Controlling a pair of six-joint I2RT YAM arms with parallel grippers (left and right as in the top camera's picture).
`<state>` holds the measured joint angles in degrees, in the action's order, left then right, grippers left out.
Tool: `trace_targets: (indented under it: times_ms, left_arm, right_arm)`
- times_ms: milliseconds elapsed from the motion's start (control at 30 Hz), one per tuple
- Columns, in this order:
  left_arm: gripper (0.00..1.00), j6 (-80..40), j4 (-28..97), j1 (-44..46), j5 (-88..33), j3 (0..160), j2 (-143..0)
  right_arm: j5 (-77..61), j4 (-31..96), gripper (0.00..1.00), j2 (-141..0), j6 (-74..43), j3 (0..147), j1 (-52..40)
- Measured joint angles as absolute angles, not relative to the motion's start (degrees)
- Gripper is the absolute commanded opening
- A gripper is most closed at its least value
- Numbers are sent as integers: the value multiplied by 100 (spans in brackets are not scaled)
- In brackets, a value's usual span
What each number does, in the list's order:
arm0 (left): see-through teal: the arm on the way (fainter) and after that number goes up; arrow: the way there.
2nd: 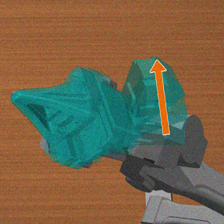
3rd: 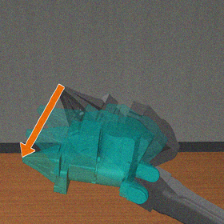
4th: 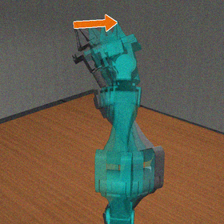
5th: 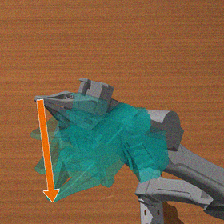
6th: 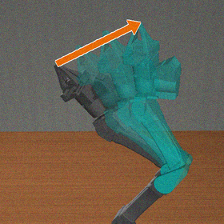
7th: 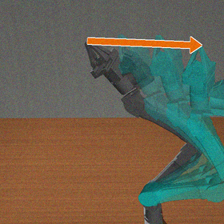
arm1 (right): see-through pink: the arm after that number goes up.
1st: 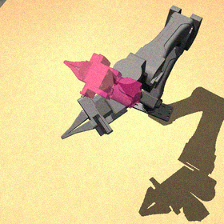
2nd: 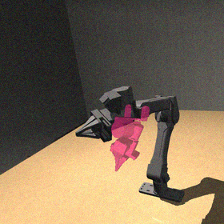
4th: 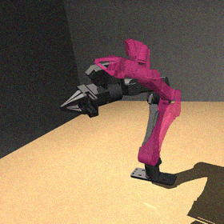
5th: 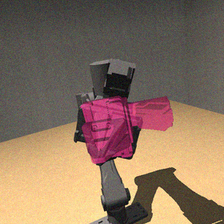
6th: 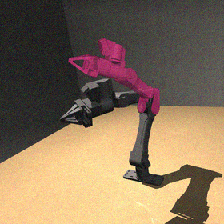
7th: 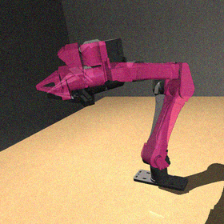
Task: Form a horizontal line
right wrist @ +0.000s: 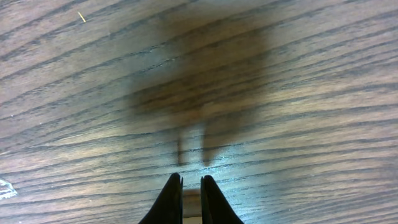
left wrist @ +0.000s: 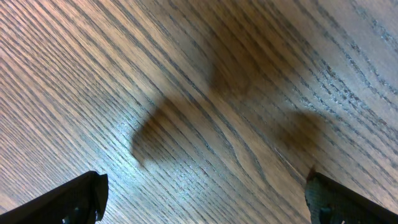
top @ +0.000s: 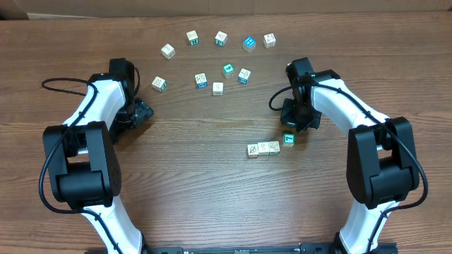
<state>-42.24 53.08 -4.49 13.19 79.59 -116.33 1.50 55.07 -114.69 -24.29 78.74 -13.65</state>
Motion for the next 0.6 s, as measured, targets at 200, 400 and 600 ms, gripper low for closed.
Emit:
trace_targets:
  times_ms: [200, 400, 600]
  left_arm:
    - [99, -4224, 5308, -449, 1319, 7959, -11633]
    - [100, -4224, 5308, -449, 1319, 7959, -11633]
    - [100, -4224, 5308, -449, 1319, 7959, -11633]
  right_arm:
    - [150, 5505, 4, -11469, -2443, 7874, -1365]
    - [148, 5502, 4, -11469, -2445, 7874, -1365]
    - [150, 5496, 4, -11469, -2486, 7874, -1365]
